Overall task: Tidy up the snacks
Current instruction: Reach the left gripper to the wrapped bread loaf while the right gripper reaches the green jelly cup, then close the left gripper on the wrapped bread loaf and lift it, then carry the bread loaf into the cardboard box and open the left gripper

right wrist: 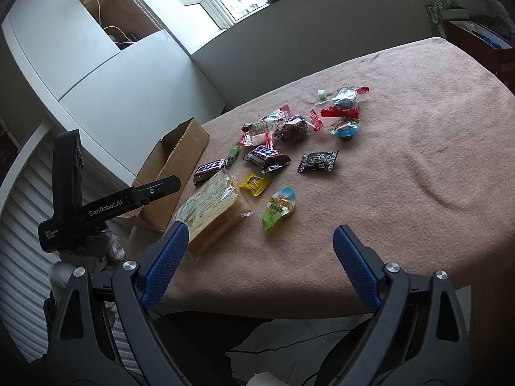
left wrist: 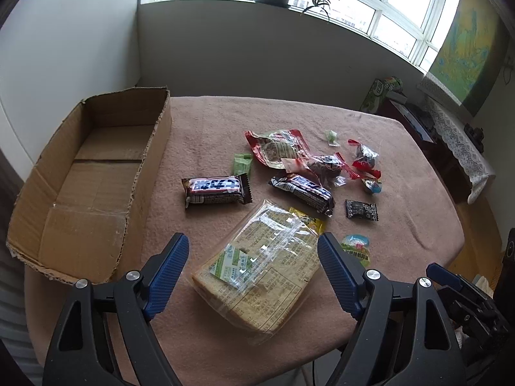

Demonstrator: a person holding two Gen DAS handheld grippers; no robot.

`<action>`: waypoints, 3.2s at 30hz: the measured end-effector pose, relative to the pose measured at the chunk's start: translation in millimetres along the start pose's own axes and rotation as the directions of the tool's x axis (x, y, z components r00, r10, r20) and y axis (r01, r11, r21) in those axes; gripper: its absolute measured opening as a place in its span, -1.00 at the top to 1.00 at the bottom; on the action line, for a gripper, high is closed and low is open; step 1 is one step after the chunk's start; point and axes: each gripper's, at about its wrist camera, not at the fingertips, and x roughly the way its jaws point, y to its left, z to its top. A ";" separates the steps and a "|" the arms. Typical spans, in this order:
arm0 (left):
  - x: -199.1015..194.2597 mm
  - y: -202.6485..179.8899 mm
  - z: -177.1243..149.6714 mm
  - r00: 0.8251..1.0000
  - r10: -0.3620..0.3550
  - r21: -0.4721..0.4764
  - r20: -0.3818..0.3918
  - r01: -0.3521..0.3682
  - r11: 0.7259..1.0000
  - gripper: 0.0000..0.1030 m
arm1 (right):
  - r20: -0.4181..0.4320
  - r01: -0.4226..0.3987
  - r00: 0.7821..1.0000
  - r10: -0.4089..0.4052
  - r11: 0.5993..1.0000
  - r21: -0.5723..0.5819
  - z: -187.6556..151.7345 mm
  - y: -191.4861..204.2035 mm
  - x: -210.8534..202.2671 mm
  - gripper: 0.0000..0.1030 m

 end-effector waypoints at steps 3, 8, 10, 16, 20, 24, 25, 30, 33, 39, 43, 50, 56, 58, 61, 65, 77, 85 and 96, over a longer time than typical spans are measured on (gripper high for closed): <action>13.5 3.8 6.0 0.999 -0.006 -0.009 -0.046 0.006 1.000 -0.59 | -0.016 -0.017 1.000 0.018 1.000 0.002 -0.4 2.6 3.7 -0.68; 34.1 11.5 10.0 0.990 -0.028 -0.026 -0.139 0.025 0.999 -0.37 | -0.037 -0.067 0.997 0.068 0.998 0.010 -0.4 8.8 9.3 -0.63; 39.4 17.8 10.3 0.984 -0.055 -0.059 -0.170 0.046 0.997 -0.28 | -0.045 -0.080 0.996 0.080 0.997 0.002 -0.7 12.5 12.5 -0.62; 35.9 25.3 -2.9 0.977 -0.085 -0.077 -0.196 0.071 0.994 -0.17 | -0.067 -0.100 0.993 0.098 0.995 -0.024 -0.3 21.0 19.9 -0.47; 20.7 30.3 -15.6 0.977 -0.110 -0.083 -0.182 0.096 0.992 -0.17 | -0.098 -0.123 0.988 0.121 0.992 -0.006 -0.7 21.5 29.5 -0.34; 6.7 25.7 -29.2 0.982 -0.120 -0.079 -0.143 0.110 0.991 -0.17 | -0.134 -0.132 0.982 0.133 0.991 0.016 1.3 20.9 45.4 -0.16; 3.2 23.5 -33.7 0.985 -0.119 -0.078 -0.127 0.110 0.991 -0.17 | -0.144 -0.137 0.980 0.140 0.990 0.027 2.0 19.8 49.3 -0.15; -7.6 5.5 -59.9 0.995 -0.088 -0.057 -0.038 0.086 0.995 -0.17 | -0.160 -0.129 0.978 0.135 0.990 0.051 8.2 16.7 60.8 -0.10; -11.4 1.7 -67.1 0.997 -0.081 -0.066 -0.007 0.080 0.995 -0.17 | -0.170 -0.132 0.976 0.138 0.990 0.046 12.2 17.9 64.5 -0.03; -8.8 -10.7 -72.7 0.999 -0.023 -0.007 0.043 0.023 1.000 -0.17 | -0.197 -0.143 0.969 0.147 0.989 0.034 12.1 26.6 76.6 0.00; -9.3 -5.0 -79.5 0.993 -0.055 0.013 0.102 0.054 0.998 -0.17 | -0.225 -0.132 0.965 0.135 0.991 0.027 8.2 28.9 85.7 0.01; -2.1 -1.2 -68.3 0.996 -0.087 0.094 -0.008 0.087 0.992 -0.20 | -0.251 -0.113 0.961 0.114 0.993 0.018 -0.4 31.7 96.6 0.10; 5.6 3.0 -58.4 0.985 -0.147 0.126 -0.086 0.157 0.980 -0.20 | -0.257 -0.111 0.959 0.117 0.993 0.037 -1.0 27.0 100.9 0.27; 5.6 3.1 -58.7 0.985 -0.153 0.133 -0.084 0.164 0.978 -0.16 | -0.260 -0.112 0.959 0.115 0.993 0.028 -0.7 27.6 101.6 0.29; 3.5 3.6 -61.4 0.985 -0.160 0.121 -0.066 0.167 0.979 -0.09 | -0.259 -0.107 0.960 0.105 0.994 0.007 -1.0 30.8 100.6 0.33; -0.5 5.8 -64.7 0.984 -0.172 0.082 -0.041 0.175 0.981 -0.06 | -0.249 -0.084 0.966 0.070 0.996 -0.043 -1.0 40.6 99.1 0.36; -17.8 9.0 -69.2 0.982 -0.188 0.055 0.017 0.187 0.981 -0.02 | -0.234 -0.076 0.971 0.053 0.993 -0.089 3.7 55.8 92.5 0.37; -43.9 11.1 -60.4 0.982 -0.163 0.078 0.099 0.156 0.985 -0.02 | -0.189 -0.106 0.979 0.078 0.984 -0.143 21.0 84.2 80.1 0.37; -78.2 59.9 -36.2 0.972 -0.082 0.023 0.221 0.079 0.997 -0.02 | -0.183 -0.180 0.974 0.133 0.945 -0.273 51.5 160.2 110.8 0.37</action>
